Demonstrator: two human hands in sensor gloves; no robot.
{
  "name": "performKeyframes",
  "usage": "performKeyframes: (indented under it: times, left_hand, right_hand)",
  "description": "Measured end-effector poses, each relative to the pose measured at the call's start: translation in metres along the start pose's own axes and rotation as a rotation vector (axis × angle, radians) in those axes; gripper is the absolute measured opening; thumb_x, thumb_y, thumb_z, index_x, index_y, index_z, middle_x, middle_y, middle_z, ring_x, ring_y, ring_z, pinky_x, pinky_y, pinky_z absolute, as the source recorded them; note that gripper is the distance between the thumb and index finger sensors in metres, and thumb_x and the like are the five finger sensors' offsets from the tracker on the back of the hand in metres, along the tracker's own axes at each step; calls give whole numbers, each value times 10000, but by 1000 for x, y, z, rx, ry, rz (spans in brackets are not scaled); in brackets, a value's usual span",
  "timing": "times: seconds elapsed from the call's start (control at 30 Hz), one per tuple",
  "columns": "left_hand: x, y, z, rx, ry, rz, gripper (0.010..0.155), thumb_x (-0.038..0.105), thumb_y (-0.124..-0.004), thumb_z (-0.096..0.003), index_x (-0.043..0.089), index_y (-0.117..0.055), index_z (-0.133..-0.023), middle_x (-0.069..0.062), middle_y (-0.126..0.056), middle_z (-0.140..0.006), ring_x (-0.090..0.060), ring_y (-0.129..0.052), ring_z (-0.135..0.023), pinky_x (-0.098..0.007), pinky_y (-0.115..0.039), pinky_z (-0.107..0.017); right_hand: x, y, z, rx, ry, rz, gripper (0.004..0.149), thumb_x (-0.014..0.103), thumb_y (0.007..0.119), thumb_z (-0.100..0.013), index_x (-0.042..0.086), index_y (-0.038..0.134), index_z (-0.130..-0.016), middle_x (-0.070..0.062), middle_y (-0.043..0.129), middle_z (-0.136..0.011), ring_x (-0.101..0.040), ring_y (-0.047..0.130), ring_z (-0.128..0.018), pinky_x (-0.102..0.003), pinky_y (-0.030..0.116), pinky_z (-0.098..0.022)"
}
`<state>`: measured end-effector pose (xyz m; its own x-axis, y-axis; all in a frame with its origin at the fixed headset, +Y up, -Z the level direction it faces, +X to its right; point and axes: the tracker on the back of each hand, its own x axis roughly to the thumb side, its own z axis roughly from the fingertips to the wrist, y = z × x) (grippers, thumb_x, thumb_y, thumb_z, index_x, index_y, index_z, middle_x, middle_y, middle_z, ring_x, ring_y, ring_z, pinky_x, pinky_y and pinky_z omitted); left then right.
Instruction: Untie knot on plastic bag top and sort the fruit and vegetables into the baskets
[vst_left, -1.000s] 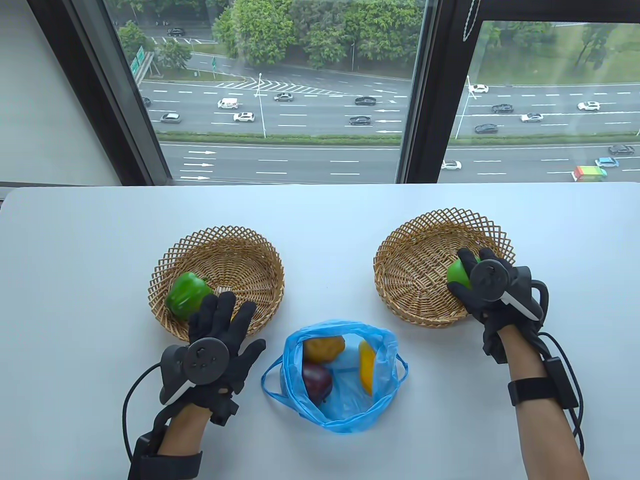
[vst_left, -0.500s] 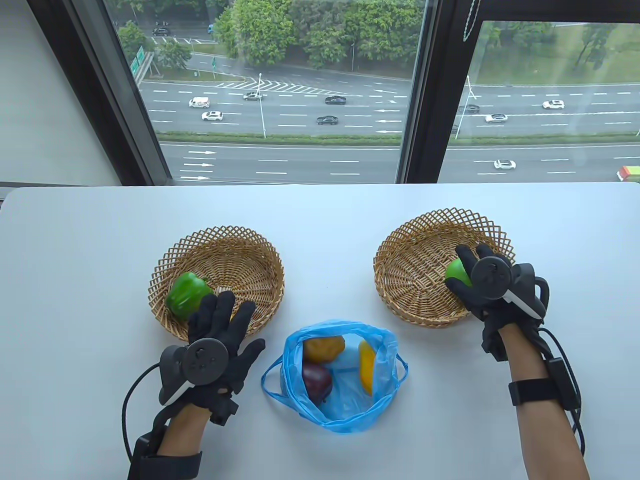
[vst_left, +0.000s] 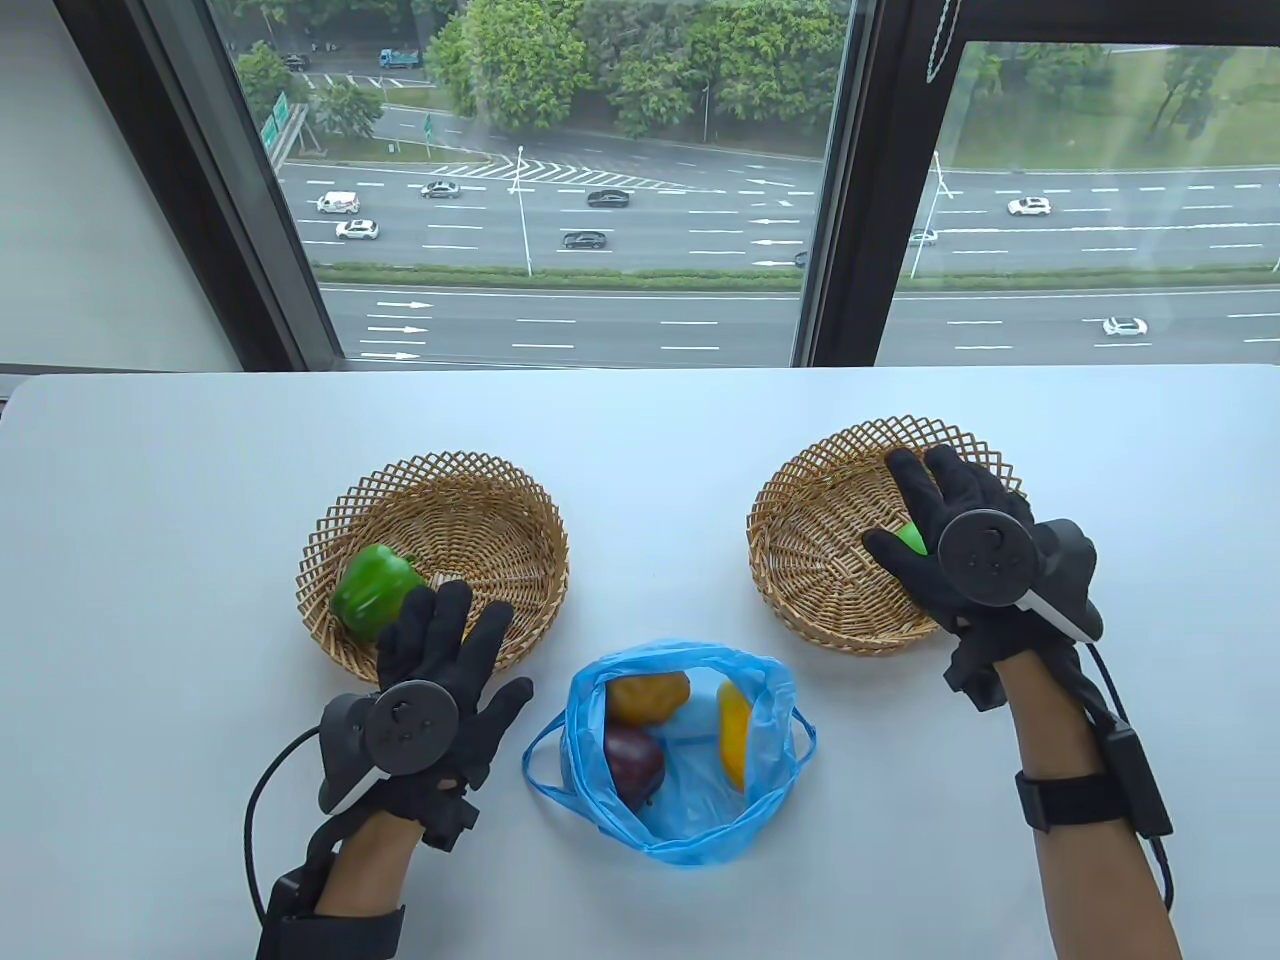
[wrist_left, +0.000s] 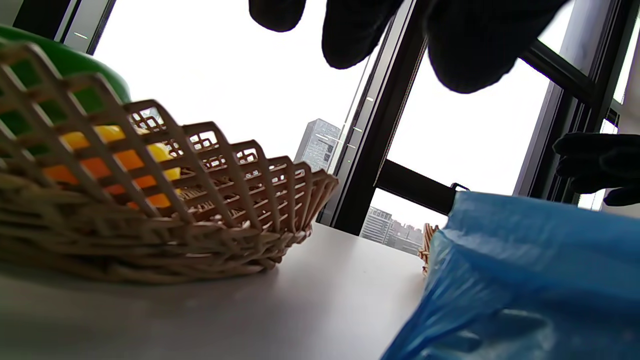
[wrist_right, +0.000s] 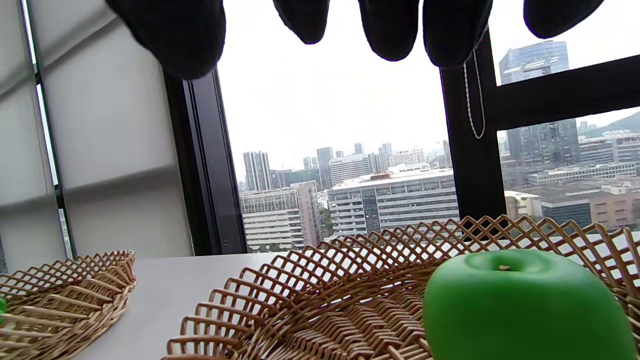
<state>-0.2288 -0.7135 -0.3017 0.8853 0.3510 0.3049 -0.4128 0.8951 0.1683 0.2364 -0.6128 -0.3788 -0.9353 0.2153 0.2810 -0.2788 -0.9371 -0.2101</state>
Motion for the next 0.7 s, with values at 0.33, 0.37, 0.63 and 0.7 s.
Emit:
performKeyframes:
  times: [0.33, 0.37, 0.63, 0.7]
  left_hand:
    - [0, 0, 1, 7, -1, 0, 756, 567, -737, -472, 267, -552, -1141, -136, -350, -1227, -417, -158, -1068, -652, -228, -699]
    - [0, 0, 1, 7, -2, 0, 754, 567, -737, -473, 268, -554, -1140, -138, -351, -1227, -418, -156, -1069, -652, -228, -699]
    - [0, 1, 1, 8, 0, 2, 756, 567, -737, -472, 267, -553, -1141, -136, -349, -1227, -418, -158, -1068, -652, -229, -700]
    - [0, 0, 0, 10, -3, 1, 753, 566, -737, -472, 268, -555, -1139, -136, -353, -1226, -415, -161, -1070, -652, -231, -700]
  right_hand:
    - [45, -14, 10, -16, -136, -15, 777, 567, 701, -577, 194, 416, -1197, -251, 505, -1186, -584, 600, -1017, -792, 503, -655]
    - [49, -14, 12, -12, -150, -7, 780, 569, 700, -575, 194, 414, -1196, -251, 516, -1182, -578, 616, -1011, -789, 509, -655]
    - [82, -12, 20, -2, -264, 0, 790, 563, 722, -570, 167, 438, -1191, -211, 588, -1159, -529, 694, -977, -770, 546, -652]
    - [91, -10, 23, 1, -299, 7, 783, 563, 728, -566, 173, 454, -1188, -203, 600, -1155, -521, 709, -968, -766, 552, -653]
